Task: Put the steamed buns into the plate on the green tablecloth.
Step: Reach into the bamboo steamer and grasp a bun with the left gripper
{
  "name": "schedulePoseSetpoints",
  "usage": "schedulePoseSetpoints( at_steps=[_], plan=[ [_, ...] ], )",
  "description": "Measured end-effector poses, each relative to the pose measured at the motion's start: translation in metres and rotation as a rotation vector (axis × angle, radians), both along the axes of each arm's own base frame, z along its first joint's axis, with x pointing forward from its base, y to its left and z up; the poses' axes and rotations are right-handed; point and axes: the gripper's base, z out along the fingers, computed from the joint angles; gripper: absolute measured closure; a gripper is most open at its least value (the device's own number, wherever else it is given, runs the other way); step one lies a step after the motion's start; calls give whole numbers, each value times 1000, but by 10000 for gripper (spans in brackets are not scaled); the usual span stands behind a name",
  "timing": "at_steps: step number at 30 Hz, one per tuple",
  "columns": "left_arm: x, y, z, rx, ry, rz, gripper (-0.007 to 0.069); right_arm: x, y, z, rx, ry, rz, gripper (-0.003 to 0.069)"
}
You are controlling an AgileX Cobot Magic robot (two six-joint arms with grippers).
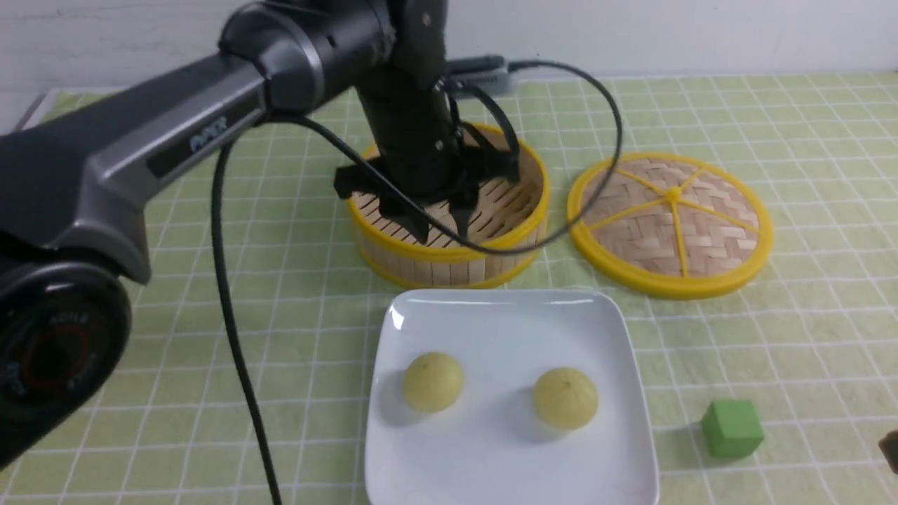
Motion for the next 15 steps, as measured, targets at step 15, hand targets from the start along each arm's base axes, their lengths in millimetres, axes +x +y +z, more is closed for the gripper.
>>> schedulePoseSetpoints(
  at_steps=[15],
  plan=[
    [92, 27, -34, -140, -94, 38, 401, 1, 1, 1, 9, -20, -1, 647]
  ],
)
